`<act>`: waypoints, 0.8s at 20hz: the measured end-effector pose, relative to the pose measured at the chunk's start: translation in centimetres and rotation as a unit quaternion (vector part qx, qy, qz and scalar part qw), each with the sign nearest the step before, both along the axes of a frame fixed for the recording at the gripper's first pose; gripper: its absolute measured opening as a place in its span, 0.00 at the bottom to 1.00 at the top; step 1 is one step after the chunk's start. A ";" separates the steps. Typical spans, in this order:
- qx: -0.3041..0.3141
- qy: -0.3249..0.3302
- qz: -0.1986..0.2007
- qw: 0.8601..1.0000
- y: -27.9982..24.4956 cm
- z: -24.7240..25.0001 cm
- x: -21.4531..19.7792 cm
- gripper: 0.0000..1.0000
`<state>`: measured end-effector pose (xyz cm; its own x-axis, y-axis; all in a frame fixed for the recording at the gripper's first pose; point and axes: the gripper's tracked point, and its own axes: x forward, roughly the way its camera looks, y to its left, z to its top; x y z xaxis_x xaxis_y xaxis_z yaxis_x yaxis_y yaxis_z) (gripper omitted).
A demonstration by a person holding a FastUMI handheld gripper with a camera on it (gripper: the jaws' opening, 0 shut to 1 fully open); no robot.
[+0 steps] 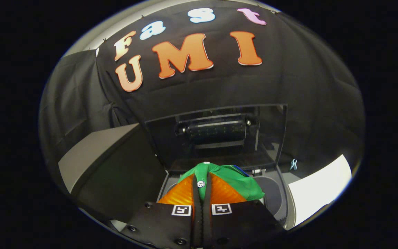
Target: Put the clothes into the washing machine and then close the washing machine lid.
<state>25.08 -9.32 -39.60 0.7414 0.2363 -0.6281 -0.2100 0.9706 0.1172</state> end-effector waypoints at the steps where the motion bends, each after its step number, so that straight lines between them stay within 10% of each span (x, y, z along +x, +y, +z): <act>1: 0.000 0.014 -0.001 1.000 0.1 -1.3 -0.1 0.08; 16: -0.069 0.176 -0.016 0.982 -2.2 -17.2 -0.9 0.08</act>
<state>24.18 -11.54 -56.79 0.4784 0.1107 -0.8712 -0.1497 0.9878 0.0433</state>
